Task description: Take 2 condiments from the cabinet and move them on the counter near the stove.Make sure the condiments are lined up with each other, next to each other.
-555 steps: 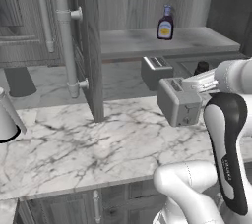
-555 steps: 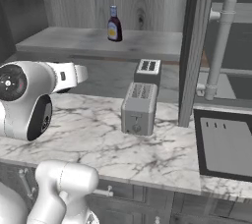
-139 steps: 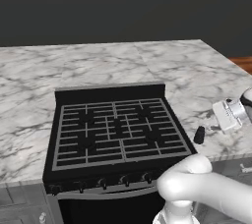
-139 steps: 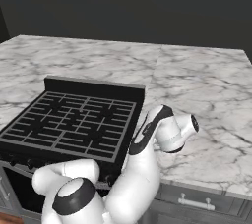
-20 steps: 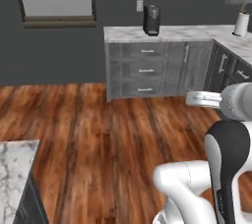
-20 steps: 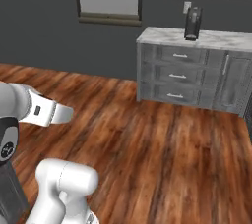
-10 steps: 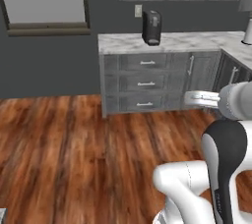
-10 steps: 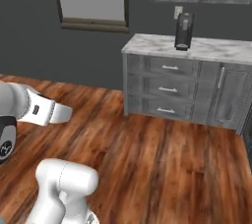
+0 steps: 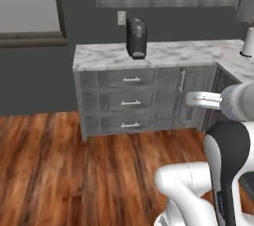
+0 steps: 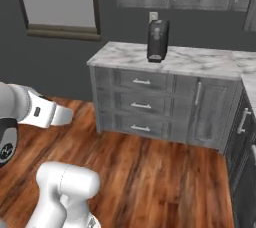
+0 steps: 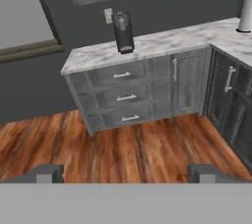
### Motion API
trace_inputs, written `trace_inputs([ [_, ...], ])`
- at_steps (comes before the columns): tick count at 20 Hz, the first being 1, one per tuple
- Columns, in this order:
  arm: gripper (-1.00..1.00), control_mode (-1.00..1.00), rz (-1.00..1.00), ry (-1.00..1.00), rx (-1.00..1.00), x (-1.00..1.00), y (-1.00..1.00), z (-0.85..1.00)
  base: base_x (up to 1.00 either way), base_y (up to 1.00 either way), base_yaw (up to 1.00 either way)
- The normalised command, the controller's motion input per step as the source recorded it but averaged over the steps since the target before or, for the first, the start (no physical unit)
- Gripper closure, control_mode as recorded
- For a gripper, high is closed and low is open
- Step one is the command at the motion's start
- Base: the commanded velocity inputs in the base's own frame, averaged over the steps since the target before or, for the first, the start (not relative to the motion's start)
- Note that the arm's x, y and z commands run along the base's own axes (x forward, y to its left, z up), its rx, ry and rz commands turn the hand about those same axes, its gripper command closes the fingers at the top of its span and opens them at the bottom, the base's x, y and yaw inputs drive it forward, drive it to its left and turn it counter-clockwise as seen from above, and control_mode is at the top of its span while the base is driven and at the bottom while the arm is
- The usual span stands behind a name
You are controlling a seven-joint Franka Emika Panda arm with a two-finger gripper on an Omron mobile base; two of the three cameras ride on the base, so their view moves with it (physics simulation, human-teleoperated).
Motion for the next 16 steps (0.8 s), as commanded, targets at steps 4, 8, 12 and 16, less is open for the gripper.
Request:
trace_inputs([
  [4, -1.00, 1.00, 0.00, 0.00, 0.00, 0.00, 0.00, 0.00, 0.94, -0.70, -0.34],
  [8, -1.00, 1.00, 0.00, 0.00, 0.00, 0.00, 0.00, 0.00, 0.68, -0.39, -0.49],
  [12, -1.00, 1.00, 0.00, 0.00, 0.00, 0.00, 0.00, 0.00, 0.47, -0.21, -0.52],
  [16, -1.00, 1.00, 0.00, 0.00, 0.00, 0.00, 0.00, 0.00, 0.34, -0.09, -0.54],
])
